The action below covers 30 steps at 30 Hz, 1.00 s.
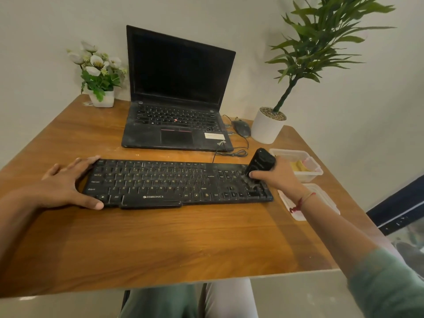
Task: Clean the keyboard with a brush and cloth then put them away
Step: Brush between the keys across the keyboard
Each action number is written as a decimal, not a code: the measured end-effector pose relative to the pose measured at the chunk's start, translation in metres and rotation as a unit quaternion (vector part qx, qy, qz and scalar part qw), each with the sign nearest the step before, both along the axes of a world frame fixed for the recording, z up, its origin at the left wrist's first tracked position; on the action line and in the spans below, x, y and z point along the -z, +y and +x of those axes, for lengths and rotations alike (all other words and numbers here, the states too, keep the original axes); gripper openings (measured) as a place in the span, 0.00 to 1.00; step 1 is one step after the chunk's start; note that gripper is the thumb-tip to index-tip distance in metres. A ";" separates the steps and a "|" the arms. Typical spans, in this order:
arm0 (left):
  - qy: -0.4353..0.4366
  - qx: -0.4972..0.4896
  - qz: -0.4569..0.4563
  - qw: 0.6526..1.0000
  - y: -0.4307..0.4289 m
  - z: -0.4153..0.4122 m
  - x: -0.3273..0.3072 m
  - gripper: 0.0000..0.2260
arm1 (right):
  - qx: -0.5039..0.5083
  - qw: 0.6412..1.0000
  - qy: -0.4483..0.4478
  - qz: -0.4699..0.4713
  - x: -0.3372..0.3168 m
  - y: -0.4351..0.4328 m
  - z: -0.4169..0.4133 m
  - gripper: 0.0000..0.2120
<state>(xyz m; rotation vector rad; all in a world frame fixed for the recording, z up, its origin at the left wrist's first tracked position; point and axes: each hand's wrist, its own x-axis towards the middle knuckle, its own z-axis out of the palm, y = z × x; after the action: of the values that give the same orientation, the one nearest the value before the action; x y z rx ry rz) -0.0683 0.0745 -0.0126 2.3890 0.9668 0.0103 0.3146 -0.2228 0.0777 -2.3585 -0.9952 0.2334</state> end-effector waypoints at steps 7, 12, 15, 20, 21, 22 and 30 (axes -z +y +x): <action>-0.002 -0.002 0.004 1.000 0.002 0.000 0.003 0.63 | -0.052 0.996 0.068 -0.003 0.006 -0.008 -0.022 0.13; -0.003 0.004 0.002 1.000 0.004 0.000 0.003 0.63 | -0.003 0.999 -0.021 0.024 0.003 -0.009 -0.007 0.15; 0.004 0.002 -0.002 1.000 0.001 0.001 0.001 0.63 | -0.039 0.999 0.018 0.022 0.006 -0.011 -0.024 0.13; -0.001 0.006 -0.004 1.000 -0.001 0.001 -0.002 0.64 | -0.003 0.999 0.006 0.043 0.005 -0.019 -0.008 0.13; -0.002 0.005 -0.005 1.000 0.000 0.001 -0.002 0.64 | 0.015 0.999 0.004 0.049 0.005 -0.020 -0.004 0.14; -0.001 0.004 -0.005 1.000 0.001 0.001 0.000 0.64 | 0.019 0.998 0.012 0.056 0.005 -0.021 -0.003 0.14; -0.010 0.002 -0.016 1.000 0.000 0.002 -0.004 0.64 | 0.046 0.996 0.054 0.060 0.009 -0.035 0.006 0.19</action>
<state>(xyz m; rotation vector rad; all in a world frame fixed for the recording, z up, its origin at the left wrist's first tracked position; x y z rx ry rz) -0.0668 0.0743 -0.0089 2.3573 0.9465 0.0158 0.3204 -0.2577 0.0688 -2.2512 -0.8237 0.2546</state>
